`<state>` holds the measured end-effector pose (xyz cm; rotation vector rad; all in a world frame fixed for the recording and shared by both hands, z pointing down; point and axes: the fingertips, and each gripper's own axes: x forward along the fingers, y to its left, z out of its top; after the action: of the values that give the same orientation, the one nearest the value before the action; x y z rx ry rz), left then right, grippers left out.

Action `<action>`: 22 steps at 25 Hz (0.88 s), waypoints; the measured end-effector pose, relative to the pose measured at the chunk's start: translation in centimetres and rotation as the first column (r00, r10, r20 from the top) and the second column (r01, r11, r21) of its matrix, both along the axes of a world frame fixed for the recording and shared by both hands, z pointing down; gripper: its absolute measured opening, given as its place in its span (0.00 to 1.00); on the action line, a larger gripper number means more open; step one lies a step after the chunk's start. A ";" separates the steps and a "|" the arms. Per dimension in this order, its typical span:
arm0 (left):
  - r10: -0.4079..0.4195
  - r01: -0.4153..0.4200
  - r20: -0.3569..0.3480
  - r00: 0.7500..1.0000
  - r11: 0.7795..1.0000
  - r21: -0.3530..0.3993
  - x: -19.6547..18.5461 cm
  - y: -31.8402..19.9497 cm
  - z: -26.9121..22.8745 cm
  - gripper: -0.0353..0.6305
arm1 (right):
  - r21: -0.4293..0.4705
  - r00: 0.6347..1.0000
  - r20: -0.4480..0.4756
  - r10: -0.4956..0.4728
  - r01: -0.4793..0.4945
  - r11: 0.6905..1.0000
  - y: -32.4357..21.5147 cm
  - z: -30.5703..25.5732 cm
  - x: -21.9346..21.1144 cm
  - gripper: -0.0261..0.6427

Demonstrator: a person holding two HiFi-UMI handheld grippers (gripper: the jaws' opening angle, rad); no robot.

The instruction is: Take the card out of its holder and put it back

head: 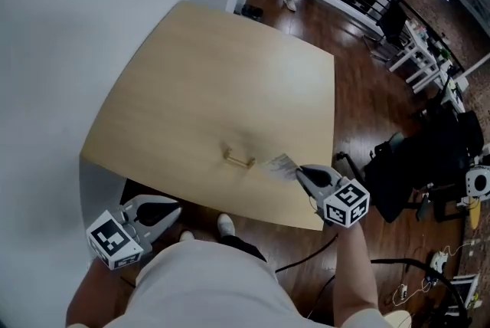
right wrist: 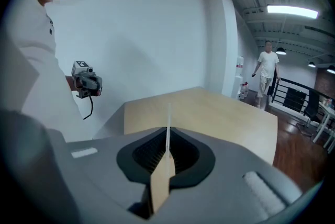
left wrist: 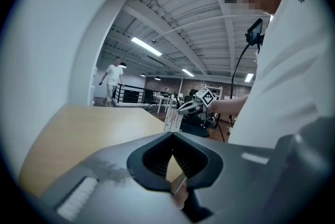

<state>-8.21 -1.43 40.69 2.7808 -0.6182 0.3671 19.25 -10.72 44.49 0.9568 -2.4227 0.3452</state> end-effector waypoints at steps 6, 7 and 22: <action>0.102 -0.102 -0.006 0.995 0.995 0.008 0.5 0.6 0.6 0.06 | 0.002 0.992 -0.031 0.120 -0.120 0.993 5.3 0.0 2.6 0.07; 0.118 -0.118 -0.004 0.993 0.993 0.008 0.8 0.8 0.8 0.06 | 0.000 0.990 -0.034 0.138 -0.139 0.990 6.2 0.1 3.1 0.07; 0.261 -0.261 -0.005 0.965 0.965 0.004 3.8 3.7 2.1 0.06 | 0.007 0.957 -0.050 0.287 -0.287 0.958 15.2 -0.5 6.2 0.07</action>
<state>-4.46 2.25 42.84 2.8702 -0.2491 0.4109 25.47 4.50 43.99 1.3062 -2.2384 0.4172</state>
